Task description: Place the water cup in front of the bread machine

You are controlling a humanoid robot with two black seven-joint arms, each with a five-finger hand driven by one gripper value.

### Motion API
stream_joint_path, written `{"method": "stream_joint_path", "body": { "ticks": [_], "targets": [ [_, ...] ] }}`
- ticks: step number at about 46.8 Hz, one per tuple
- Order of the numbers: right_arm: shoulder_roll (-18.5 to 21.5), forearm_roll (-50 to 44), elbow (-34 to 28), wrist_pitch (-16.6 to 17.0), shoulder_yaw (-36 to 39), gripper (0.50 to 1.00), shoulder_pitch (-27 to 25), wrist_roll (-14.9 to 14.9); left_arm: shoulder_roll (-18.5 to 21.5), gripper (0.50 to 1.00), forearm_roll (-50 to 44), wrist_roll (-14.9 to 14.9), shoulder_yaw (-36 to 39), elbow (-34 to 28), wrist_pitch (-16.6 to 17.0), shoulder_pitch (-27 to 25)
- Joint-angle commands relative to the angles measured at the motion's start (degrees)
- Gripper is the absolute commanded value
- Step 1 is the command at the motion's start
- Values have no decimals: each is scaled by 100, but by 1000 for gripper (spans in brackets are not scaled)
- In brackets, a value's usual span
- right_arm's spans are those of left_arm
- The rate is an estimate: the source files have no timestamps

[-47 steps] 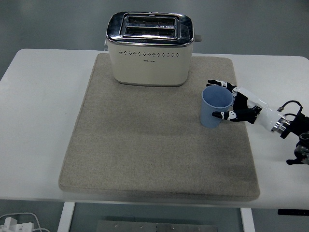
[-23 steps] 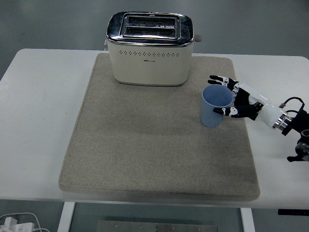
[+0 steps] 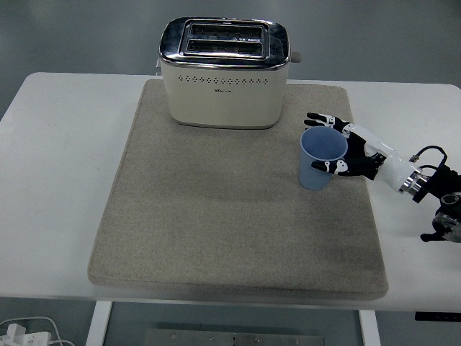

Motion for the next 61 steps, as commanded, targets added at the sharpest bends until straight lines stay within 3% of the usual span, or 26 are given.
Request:
{"method": "stream_joint_path", "body": {
  "ticks": [1, 30, 34, 43, 49, 56, 61],
  "targets": [
    [12, -7, 3, -8, -17, 946, -2, 0, 0, 1000, 0, 0, 0, 0, 0, -7],
    [47, -42, -41, -8, -34, 930, -2, 0, 0, 1000, 0, 0, 0, 0, 8, 2],
    [47, -51, -50, -25, -34, 869, -2, 0, 0, 1000, 0, 0, 0, 0, 8, 2],
    [47, -51, -50, -113, -34, 809, -2, 0, 0, 1000, 0, 0, 0, 0, 8, 2],
    [38, -51, -41, -70, -43, 717, 7, 0, 0, 1000, 0, 0, 0, 0, 0, -7],
    [38, -200, -41, -61, -43, 515, 60, 0, 0, 1000, 0, 0, 0, 0, 0, 2],
    [21, -209, -32, -61, -34, 500, 77, 0, 0, 1000, 0, 0, 0, 0, 0, 2]
  ]
}}
